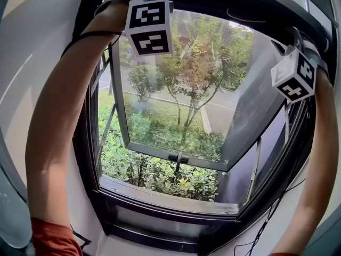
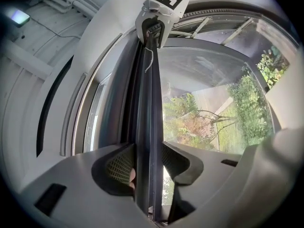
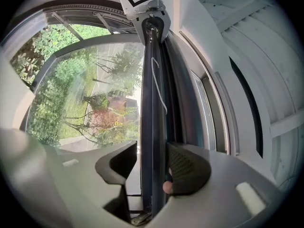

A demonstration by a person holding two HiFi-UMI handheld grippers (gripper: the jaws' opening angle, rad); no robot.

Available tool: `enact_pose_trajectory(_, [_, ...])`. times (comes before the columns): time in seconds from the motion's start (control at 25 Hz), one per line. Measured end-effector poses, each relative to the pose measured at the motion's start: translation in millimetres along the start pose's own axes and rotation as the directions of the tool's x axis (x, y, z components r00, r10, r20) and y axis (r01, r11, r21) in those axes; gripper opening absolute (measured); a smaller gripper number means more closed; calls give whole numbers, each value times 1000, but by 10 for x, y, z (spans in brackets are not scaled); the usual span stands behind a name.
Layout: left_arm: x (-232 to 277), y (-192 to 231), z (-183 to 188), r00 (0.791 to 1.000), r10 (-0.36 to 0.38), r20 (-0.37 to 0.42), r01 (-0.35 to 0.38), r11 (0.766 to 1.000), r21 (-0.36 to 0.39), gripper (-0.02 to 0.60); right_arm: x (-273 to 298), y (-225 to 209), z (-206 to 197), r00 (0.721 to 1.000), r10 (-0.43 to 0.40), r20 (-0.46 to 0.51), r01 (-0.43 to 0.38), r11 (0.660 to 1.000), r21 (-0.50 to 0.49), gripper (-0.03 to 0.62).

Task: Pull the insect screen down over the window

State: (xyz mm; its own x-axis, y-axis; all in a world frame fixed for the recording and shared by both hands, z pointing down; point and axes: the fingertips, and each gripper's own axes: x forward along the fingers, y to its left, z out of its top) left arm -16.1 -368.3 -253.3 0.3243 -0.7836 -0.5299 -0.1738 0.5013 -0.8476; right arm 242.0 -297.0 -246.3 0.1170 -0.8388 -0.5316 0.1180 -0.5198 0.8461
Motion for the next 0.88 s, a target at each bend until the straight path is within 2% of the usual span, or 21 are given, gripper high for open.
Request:
enact_pose_trajectory(0.16, [-4, -18, 3, 999, -36, 3, 36, 999, 3, 160, 32, -5, -5, 1000, -5, -2, 5, 1000, -15, 206])
enact_pose_trajectory(0.28, [-6, -14, 10, 998, -59, 16, 59, 998, -17, 160, 27, -10, 0, 1000, 22, 15, -22, 999, 32, 206])
enact_pose_trajectory(0.48, [-9, -2, 18, 997, -72, 35, 73, 996, -46, 160, -2, -19, 18, 996, 86, 12, -86, 994, 65, 199])
enact_pose_trajectory(0.88, [-122, -75, 22, 997, -72, 27, 73, 997, -25, 180, -97, 62, 74, 995, 91, 36, -93, 992, 82, 204])
